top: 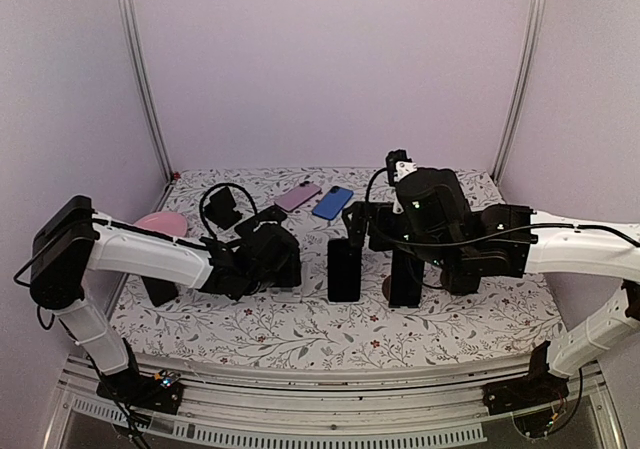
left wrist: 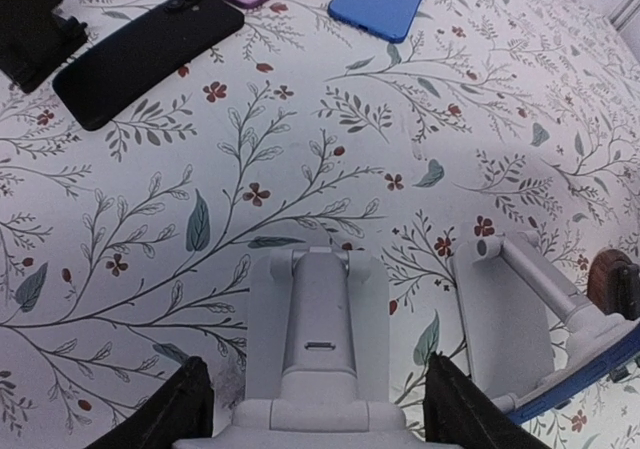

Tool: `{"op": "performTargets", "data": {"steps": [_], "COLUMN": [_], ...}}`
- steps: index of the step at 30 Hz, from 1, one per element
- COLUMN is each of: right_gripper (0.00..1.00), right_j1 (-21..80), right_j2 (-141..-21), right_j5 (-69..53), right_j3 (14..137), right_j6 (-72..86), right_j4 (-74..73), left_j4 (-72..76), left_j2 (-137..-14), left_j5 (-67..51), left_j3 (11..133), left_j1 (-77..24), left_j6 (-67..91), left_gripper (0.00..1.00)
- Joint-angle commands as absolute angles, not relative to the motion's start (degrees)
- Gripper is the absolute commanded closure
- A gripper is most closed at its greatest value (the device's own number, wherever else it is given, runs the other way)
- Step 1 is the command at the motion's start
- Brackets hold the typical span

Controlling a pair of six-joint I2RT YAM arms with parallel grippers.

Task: Place the phone on the phone stand
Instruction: Move the phone stand to the center of the board.

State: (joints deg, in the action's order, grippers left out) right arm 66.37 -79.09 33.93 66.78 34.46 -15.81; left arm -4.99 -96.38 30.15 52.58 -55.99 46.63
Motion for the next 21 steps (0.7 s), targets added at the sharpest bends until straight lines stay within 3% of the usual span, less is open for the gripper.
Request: {"op": "performTargets", "data": {"steps": [1, 8, 21], "right_gripper": [0.01, 0.01, 0.01], "right_j1": [66.53, 66.53, 66.60], "right_j2": [-77.15, -76.83, -76.98], "right_j5": [35.05, 35.07, 35.34], "right_j3": [65.92, 65.83, 66.07], "right_j6": [34.51, 34.63, 34.28], "right_j4": [-16.28, -16.36, -16.35], "left_j4": [-3.10, -3.43, -4.40], "left_j2": [-97.43, -98.23, -97.11], "left_j5": [31.11, 30.44, 29.97], "left_j3": [54.69, 55.45, 55.63], "left_j1": [-56.79, -56.87, -57.14], "left_j6": [47.82, 47.99, 47.68], "left_gripper": [0.42, 0.38, 0.05]}}
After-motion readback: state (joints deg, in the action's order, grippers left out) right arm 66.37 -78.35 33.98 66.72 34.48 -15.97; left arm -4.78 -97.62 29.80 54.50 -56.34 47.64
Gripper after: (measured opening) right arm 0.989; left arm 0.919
